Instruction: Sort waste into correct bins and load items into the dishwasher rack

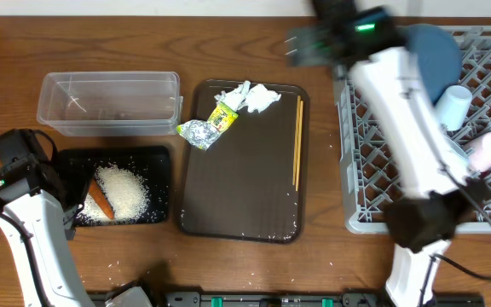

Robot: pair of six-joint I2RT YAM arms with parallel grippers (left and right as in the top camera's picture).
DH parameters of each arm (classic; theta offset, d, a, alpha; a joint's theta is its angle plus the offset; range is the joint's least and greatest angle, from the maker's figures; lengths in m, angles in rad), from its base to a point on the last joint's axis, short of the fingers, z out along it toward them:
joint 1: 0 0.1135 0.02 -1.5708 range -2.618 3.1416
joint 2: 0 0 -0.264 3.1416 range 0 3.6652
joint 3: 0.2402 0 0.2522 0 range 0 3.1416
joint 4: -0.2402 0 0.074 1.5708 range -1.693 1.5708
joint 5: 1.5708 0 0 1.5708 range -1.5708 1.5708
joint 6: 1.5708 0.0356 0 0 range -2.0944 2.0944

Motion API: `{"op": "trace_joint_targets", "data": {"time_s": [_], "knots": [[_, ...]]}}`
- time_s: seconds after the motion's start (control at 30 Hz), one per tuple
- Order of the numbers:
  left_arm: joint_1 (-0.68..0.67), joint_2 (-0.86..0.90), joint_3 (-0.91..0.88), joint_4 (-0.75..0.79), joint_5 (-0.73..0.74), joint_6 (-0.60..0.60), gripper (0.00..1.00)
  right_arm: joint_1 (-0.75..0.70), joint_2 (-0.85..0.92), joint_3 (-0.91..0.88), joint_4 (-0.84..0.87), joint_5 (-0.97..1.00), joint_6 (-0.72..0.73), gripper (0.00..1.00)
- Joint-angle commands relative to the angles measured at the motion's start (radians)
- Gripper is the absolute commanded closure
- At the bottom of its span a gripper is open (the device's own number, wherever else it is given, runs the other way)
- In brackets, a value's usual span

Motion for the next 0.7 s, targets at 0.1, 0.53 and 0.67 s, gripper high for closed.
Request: {"op": "trace_joint_targets", "data": {"time_s": [0.1, 0.53, 0.67], "knots": [[0.005, 0.004, 0.006, -0.003, -0.001, -0.013, 0.02, -0.259, -0.005, 0.009, -0.058, 0.032, 0.017, 0.01], [0.005, 0.004, 0.006, -0.031, 0.102, -0.053, 0.02, -0.519, 0.006, 0.009, -0.082, -0.213, 0.016, 0.01], [0.005, 0.004, 0.006, -0.177, 0.448, -0.054, 0.02, -0.539, 0.006, 0.009, -0.082, -0.213, 0.017, 0.01]]}}
